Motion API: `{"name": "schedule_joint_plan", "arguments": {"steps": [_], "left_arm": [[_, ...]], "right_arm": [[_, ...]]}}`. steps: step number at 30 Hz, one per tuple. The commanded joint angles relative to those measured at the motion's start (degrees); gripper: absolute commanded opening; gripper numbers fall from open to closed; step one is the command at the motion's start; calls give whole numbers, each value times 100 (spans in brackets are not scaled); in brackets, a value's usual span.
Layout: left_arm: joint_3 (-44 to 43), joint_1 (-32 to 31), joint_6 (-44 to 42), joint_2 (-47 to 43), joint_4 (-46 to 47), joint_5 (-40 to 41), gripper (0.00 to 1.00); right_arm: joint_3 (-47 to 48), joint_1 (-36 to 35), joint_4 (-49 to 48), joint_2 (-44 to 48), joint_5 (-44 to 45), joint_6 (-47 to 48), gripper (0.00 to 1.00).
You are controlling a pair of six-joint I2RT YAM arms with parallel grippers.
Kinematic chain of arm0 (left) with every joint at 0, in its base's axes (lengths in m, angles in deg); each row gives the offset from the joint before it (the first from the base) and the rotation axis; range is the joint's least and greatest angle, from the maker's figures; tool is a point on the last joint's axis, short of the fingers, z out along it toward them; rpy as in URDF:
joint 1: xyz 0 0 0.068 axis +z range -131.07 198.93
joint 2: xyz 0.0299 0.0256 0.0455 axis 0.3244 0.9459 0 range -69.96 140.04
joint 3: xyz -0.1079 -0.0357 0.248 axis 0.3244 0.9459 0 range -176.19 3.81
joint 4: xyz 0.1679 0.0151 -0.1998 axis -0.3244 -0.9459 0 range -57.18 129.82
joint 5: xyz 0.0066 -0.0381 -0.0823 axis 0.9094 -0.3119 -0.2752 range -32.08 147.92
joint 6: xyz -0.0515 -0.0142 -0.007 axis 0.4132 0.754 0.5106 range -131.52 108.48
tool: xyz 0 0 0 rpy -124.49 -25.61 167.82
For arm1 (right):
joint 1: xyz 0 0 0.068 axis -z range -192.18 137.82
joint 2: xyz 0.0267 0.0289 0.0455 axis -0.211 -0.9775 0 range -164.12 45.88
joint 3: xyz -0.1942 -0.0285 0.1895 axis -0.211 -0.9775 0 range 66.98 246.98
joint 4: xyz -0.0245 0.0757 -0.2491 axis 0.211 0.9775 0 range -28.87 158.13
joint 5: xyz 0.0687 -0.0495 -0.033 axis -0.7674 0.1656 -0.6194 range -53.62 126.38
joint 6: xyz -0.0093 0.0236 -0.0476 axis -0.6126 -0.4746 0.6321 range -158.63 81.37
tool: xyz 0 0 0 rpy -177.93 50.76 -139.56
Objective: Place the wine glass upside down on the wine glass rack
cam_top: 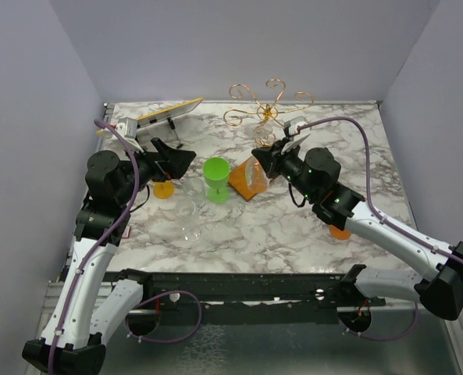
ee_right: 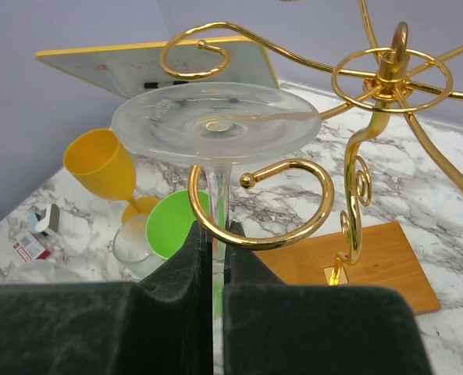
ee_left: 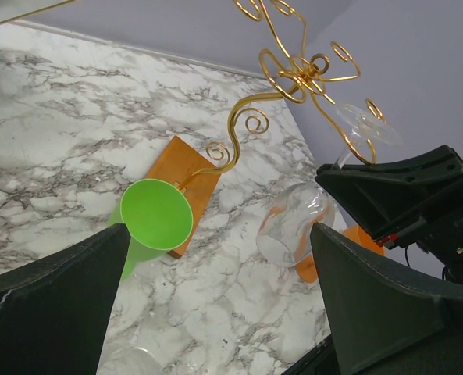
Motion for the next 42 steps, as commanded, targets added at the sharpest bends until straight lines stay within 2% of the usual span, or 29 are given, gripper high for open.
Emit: {"name": "schedule_joint_plan", "arguments": {"steps": [1, 7, 15, 23, 28, 32, 36, 42], "left_arm": [[55, 4, 48, -13, -7, 23, 99], [90, 4, 59, -32, -10, 26, 99], [108, 2, 85, -17, -9, 14, 99], [108, 4, 85, 16, -10, 0, 99], [117, 1, 85, 16, -16, 5, 99], [108, 4, 85, 31, -8, -11, 99], [97, 3, 85, 58, -7, -26, 99], [52, 4, 51, 93, -16, -35, 99]], "right_arm": [[22, -5, -347, 242, -480, 140, 0], [-160, -12, -304, 484, -563, 228, 0], [-599, -7, -612, 878, -163, 251, 0], [-633, -6, -748, 602, 483, 334, 0], [-681, -7, -836, 433, 584, 424, 1], [-846, -7, -998, 427, 565, 498, 10], [-921, -9, -1044, 372, 588, 534, 26], [-808, -3, -895, 223, 634, 472, 36]]}}
